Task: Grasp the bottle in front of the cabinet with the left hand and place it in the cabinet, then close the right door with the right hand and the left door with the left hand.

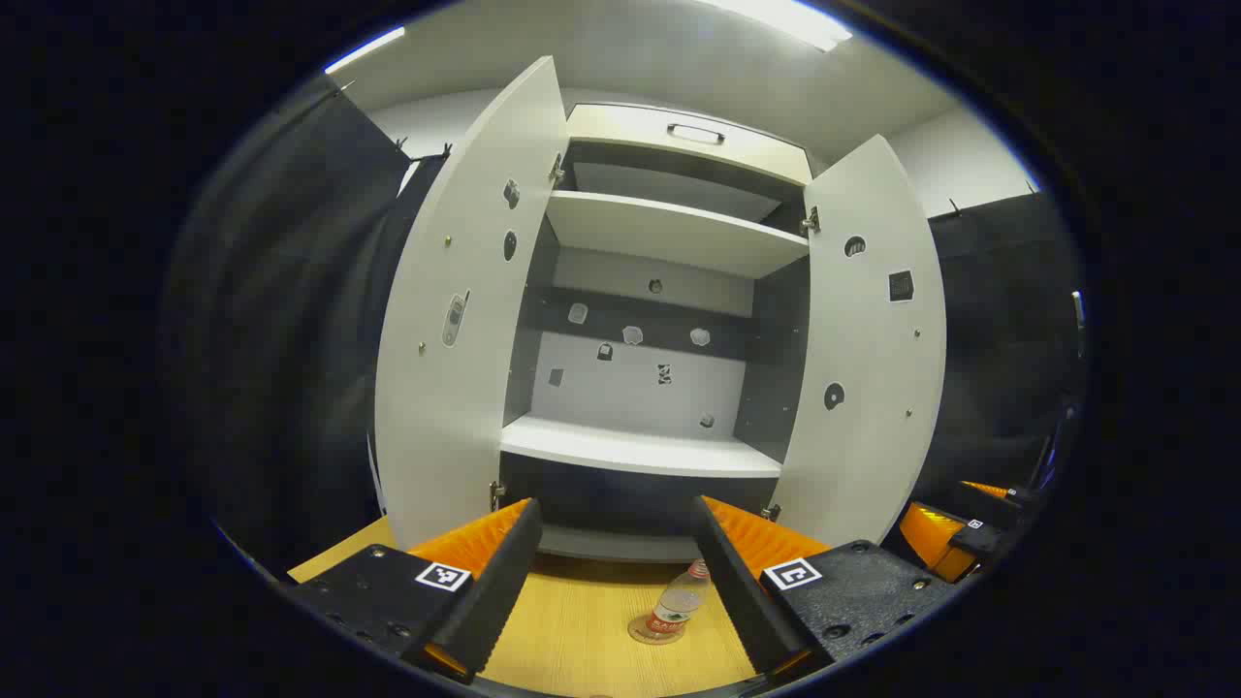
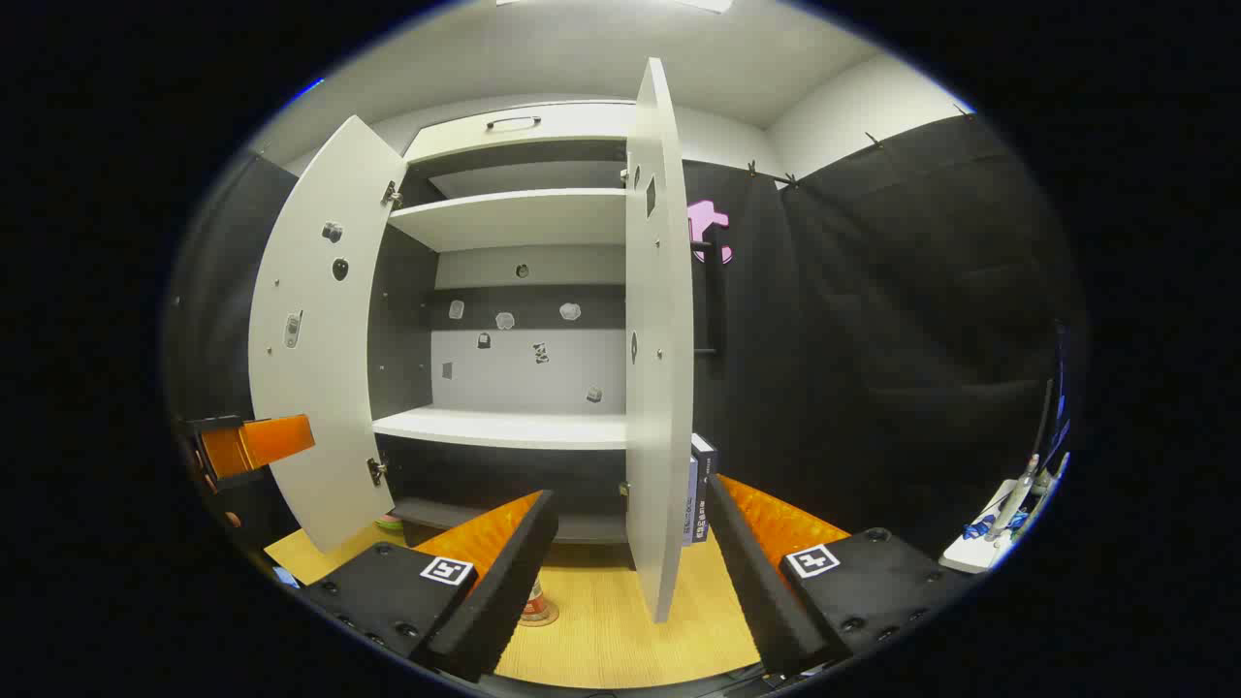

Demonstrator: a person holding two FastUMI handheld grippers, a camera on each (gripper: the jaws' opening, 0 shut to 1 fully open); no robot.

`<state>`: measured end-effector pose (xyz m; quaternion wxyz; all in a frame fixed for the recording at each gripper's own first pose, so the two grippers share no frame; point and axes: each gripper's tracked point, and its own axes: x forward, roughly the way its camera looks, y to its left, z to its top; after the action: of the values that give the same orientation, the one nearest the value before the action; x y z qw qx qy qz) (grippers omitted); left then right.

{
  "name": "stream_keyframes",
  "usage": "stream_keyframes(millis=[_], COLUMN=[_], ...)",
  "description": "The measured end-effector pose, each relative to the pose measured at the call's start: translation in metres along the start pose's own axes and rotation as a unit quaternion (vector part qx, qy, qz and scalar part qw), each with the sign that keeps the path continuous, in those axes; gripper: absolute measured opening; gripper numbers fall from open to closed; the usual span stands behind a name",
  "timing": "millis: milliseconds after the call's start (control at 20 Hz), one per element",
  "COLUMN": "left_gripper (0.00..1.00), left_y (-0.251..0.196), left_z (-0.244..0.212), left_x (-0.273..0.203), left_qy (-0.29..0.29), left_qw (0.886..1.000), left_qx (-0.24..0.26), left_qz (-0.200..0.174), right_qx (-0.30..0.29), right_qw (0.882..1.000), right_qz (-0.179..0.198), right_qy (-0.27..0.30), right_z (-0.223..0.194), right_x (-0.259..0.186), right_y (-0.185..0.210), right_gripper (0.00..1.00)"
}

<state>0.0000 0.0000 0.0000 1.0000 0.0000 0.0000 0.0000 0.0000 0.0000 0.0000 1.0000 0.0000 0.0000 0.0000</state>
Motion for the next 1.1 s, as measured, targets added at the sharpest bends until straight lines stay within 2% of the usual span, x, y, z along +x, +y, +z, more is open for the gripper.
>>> stream_keyframes(millis=[150,200,250,300,350,400,450,500,650,700,750,950,1000,1050,1100], left_gripper=[0.95,0.95,0.95,0.95,0.95,0.95,0.95,0.93,0.95,0.95,0.95,0.93,0.95,0.95,0.95], left_y=[0.003,0.003,0.003,0.002,0.000,-0.001,-0.002,-0.003,-0.012,-0.014,-0.016,-0.023,-0.025,-0.028,-0.031], left_z=[0.003,0.003,0.002,0.001,0.000,-0.001,-0.002,-0.002,-0.002,-0.003,-0.005,-0.014,-0.017,-0.022,-0.027], left_x=[0.001,0.000,0.000,0.002,0.001,0.002,0.003,0.003,0.003,0.004,0.005,0.008,0.009,0.011,0.012], left_qy=[-0.003,-0.001,0.001,0.002,0.004,0.007,0.009,0.009,0.008,0.010,0.012,0.022,0.026,0.030,0.036], left_qw=[1.000,1.000,1.000,1.000,1.000,1.000,1.000,1.000,1.000,1.000,1.000,0.999,0.999,0.999,0.999], left_qx=[0.004,0.003,0.001,-0.001,-0.002,-0.004,-0.005,-0.005,-0.005,-0.004,-0.004,-0.007,-0.008,-0.009,-0.010], left_qz=[0.002,0.003,0.003,0.002,-0.001,-0.003,-0.004,-0.005,-0.014,-0.017,-0.019,-0.026,-0.028,-0.031,-0.034], right_qx=[0.003,0.002,0.001,-0.001,-0.001,-0.001,0.000,0.002,0.001,-0.001,-0.002,-0.005,-0.006,-0.007,-0.009], right_qw=[1.000,1.000,1.000,1.000,1.000,1.000,1.000,1.000,1.000,1.000,1.000,1.000,1.000,1.000,1.000], right_qz=[0.000,0.000,-0.001,-0.003,-0.005,-0.007,-0.007,-0.006,-0.007,-0.007,-0.008,-0.011,-0.012,-0.014,-0.015], right_qy=[0.002,0.003,0.004,0.005,0.004,0.002,0.000,-0.001,-0.001,0.000,0.000,0.000,0.000,0.000,-0.001], right_z=[-0.001,-0.002,-0.003,-0.004,-0.003,-0.002,0.000,0.001,0.000,0.000,0.000,-0.001,-0.001,-0.001,-0.001], right_x=[0.000,0.000,0.001,0.001,0.000,0.000,0.000,-0.001,0.001,0.001,0.002,0.002,0.002,0.001,0.001], right_y=[0.002,0.002,0.001,-0.001,-0.001,-0.002,-0.002,-0.002,-0.002,-0.002,-0.003,-0.006,-0.007,-0.009,-0.012], right_gripper=[1.00,0.94,0.94,1.00,0.94,1.00,1.00,0.94,0.94,1.00,0.94,0.94,1.00,0.94,0.94])
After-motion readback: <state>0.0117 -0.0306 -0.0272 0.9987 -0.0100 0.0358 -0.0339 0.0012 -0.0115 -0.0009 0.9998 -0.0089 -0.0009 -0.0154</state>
